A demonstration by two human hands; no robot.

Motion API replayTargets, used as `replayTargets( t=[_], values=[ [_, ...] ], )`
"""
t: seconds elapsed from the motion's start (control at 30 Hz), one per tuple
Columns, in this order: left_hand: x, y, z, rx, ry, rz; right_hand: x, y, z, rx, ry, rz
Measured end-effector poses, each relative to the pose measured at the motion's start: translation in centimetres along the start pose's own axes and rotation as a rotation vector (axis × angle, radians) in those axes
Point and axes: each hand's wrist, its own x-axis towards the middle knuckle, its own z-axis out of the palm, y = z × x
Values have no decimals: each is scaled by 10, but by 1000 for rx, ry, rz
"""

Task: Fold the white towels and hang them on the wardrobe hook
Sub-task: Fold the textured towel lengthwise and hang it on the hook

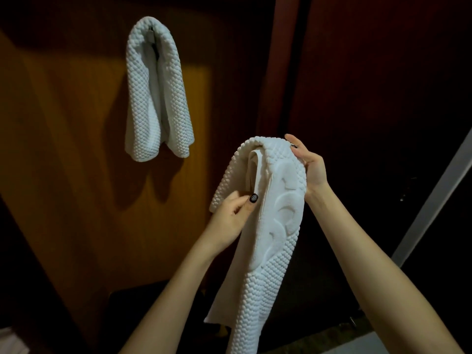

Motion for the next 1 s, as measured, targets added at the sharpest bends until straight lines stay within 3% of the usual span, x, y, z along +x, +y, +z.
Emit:
replayTargets(
  t=[0.1,0.2,0.4,0.57,0.73,0.87,1.0],
  values=[
    [-7,-6,4,-2,-112,-67,-4,2,-2,-36,-6,-7],
    [-11,-2,5,49,-95,-61,-7,4,-4,-57,-3,-16],
    [-5,13,-6,-351,-60,-237,-14,7,-6,-23,-37,-3],
    [-2,15,-2,-267,-145,-223,-19,11,-6,-54,-43,4],
    [-14,-2,13,-251,-285,-321,-22,11,-7,-20,-25,-1],
    [-23,-12,16,-330,-1,-310,-23,0,-9,-25,-12,-28],
    [-28,-10,9,-181,78,-131,-24,-5,-16,-77,21,-38]
  ],
)
